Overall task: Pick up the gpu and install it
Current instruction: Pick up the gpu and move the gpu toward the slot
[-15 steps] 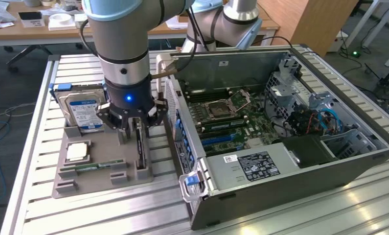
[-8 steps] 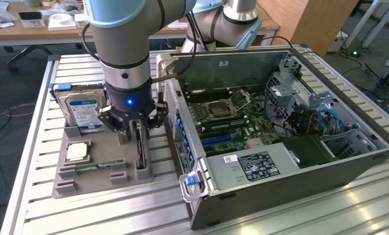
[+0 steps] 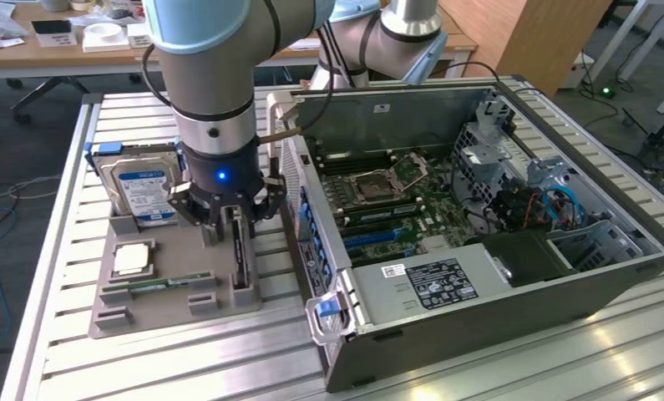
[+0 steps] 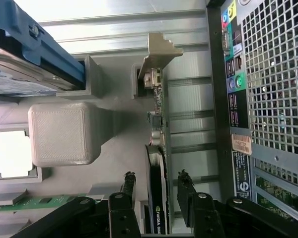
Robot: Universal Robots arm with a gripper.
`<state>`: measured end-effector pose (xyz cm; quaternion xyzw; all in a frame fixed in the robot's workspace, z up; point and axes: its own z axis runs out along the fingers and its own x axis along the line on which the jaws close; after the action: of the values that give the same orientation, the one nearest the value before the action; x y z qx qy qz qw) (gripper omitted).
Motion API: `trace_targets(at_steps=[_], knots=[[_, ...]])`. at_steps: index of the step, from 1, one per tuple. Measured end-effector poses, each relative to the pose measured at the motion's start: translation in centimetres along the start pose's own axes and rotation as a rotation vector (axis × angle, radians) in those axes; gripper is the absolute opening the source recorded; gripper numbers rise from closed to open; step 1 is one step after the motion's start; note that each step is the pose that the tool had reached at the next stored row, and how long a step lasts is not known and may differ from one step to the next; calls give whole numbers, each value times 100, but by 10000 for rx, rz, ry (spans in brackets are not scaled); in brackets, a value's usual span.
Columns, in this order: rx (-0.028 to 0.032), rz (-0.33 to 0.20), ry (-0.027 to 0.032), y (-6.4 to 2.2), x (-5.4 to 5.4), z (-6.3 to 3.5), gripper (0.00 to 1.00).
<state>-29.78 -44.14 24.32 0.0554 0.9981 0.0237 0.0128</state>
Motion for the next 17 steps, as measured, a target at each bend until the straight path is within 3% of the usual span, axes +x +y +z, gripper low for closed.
trace_targets(at_steps=[9,17], knots=[[1,1,0,14,5,102,47],[3,4,2,18,-8,130,47]])
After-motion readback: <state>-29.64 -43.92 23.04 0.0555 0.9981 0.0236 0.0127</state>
